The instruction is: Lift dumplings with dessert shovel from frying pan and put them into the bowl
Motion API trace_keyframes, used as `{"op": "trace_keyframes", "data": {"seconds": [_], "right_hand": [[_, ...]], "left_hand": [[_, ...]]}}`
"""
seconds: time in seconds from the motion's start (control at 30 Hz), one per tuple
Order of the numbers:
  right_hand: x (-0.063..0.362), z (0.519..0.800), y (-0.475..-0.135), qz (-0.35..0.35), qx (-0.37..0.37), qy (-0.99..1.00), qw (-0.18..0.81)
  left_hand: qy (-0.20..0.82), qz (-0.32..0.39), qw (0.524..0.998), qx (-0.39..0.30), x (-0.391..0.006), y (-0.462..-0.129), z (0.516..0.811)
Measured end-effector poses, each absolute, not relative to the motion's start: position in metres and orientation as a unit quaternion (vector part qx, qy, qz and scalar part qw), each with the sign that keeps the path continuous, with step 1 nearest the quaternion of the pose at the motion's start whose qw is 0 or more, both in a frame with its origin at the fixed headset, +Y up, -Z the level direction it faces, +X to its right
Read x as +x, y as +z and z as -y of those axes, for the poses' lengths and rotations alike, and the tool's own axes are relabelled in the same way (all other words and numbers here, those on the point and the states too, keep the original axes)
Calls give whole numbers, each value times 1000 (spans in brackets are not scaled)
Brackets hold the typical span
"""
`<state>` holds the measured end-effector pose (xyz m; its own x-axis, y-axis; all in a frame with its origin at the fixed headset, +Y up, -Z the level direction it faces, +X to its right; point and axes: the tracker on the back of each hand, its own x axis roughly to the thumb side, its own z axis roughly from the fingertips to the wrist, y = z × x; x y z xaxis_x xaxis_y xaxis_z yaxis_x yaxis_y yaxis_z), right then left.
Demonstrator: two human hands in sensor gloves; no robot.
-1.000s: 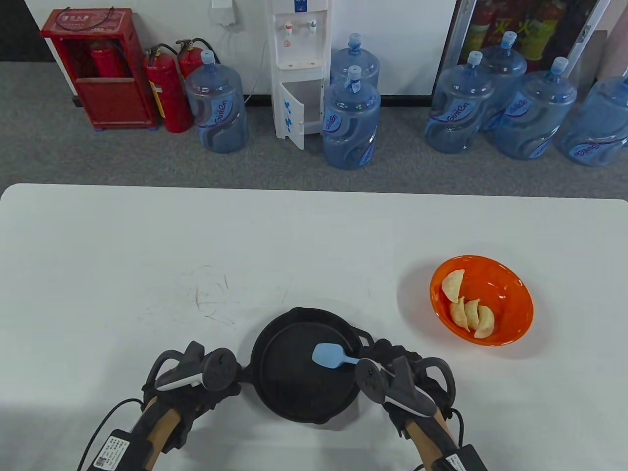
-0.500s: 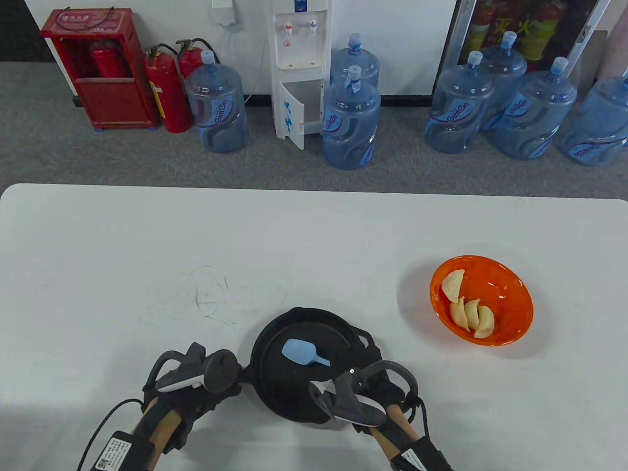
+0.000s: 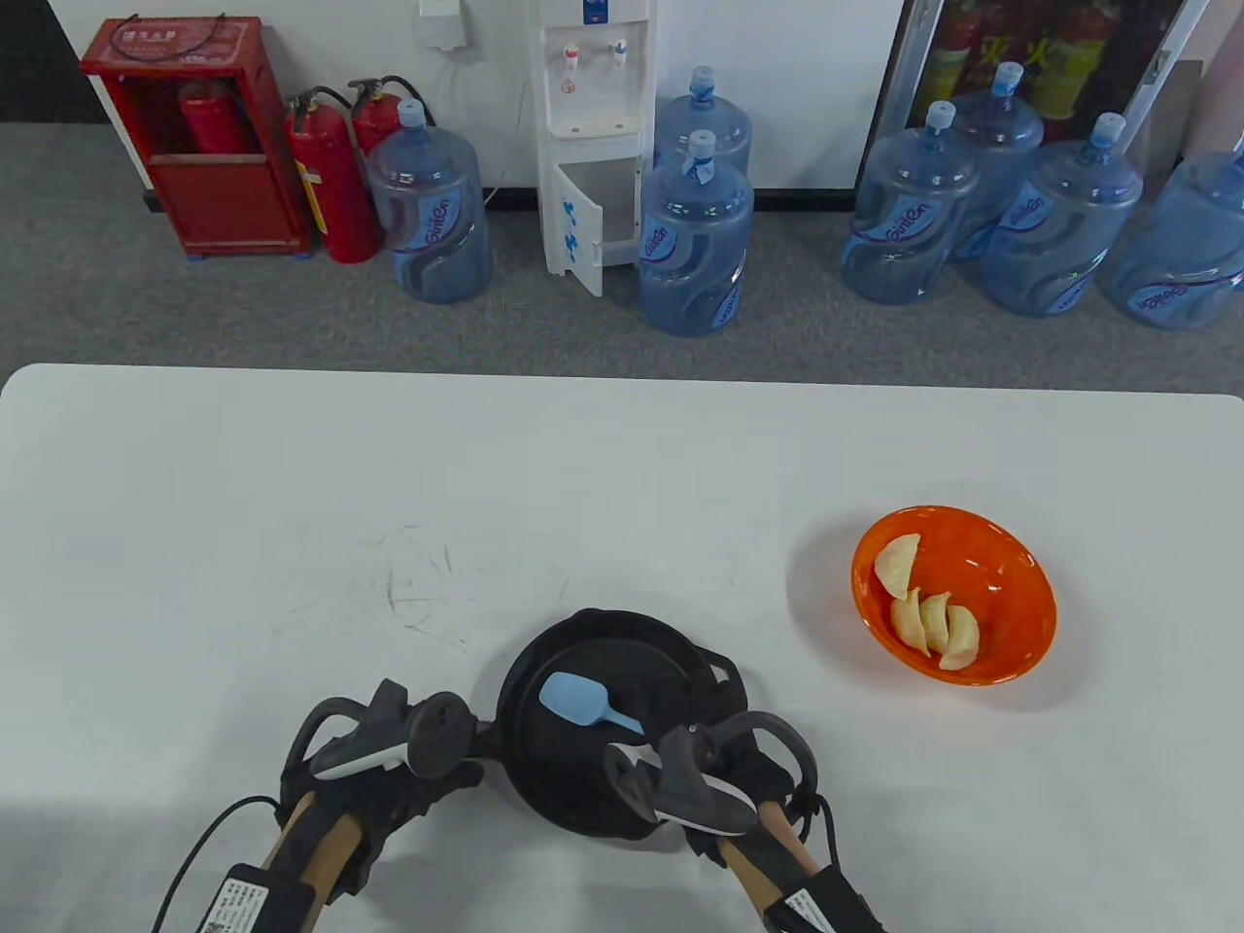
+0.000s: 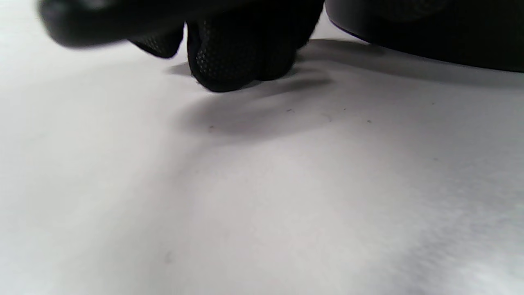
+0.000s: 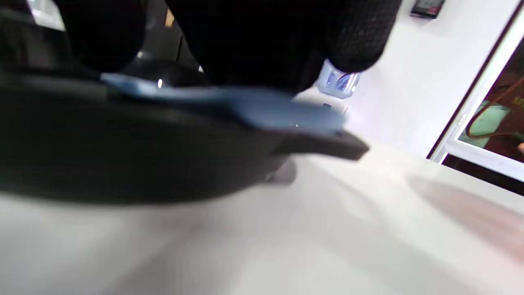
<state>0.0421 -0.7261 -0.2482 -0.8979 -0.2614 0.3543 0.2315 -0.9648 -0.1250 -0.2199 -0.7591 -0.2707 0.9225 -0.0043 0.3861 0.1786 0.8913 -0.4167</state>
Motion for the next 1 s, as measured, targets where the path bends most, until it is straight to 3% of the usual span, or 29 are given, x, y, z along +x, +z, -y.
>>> {"op": "trace_keyframes", "data": {"seconds": [0.2, 0.33, 0.47, 0.67, 0.8, 1.0], "right_hand": [[59, 666, -243, -114, -142, -983, -22], [74, 621, -233, -181, -113, -972, -100], [98, 596, -221, -236, -86, -954, -164], [138, 611, -216, -304, -42, -930, -204], [158, 646, -221, -287, -15, -934, -211], [173, 686, -234, -223, 14, -965, -136]], "left_hand": [[-48, 142, 979, -141, -224, -272, 720], [34, 106, 992, -58, -215, -275, 680], [104, 88, 989, 48, -195, -271, 645], [145, 72, 973, 163, -173, -262, 637], [92, 55, 983, 148, -175, -270, 664], [51, 32, 994, 96, -194, -279, 699]]}}
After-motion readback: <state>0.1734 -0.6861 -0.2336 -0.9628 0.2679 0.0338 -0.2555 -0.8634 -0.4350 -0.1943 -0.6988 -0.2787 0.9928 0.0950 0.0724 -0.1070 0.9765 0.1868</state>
